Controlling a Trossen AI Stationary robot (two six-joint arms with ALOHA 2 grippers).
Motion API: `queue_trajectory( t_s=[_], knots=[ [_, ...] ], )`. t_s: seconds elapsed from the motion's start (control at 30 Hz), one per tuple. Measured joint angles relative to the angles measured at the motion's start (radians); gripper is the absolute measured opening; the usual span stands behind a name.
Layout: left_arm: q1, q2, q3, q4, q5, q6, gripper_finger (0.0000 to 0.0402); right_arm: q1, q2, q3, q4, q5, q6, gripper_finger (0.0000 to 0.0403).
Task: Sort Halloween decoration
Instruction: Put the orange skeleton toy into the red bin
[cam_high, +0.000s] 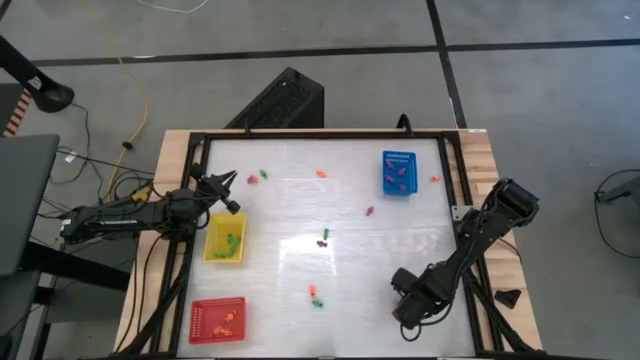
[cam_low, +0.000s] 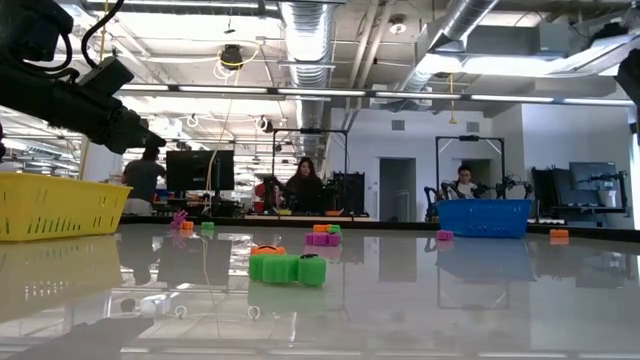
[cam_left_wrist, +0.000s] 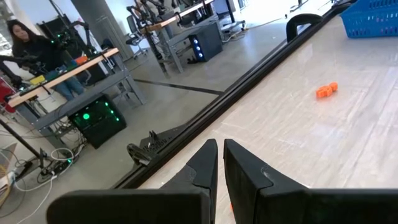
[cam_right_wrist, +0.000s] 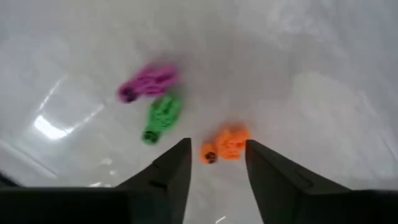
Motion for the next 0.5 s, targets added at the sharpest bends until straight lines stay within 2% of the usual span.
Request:
queue_trajectory(
  t_s=[0.23,0.5],
  knots=[
    [0.000,0.000,0.000,0.000,0.000,0.000,0.0018,0.008,0.000,0.000,-0.001,-0.018,0.053,0.0239],
    [0.000,0.000,0.000,0.000,0.000,0.000,0.0018,0.049,0.006,0.000,-0.007,-0.019,0.134,0.0237]
  ],
)
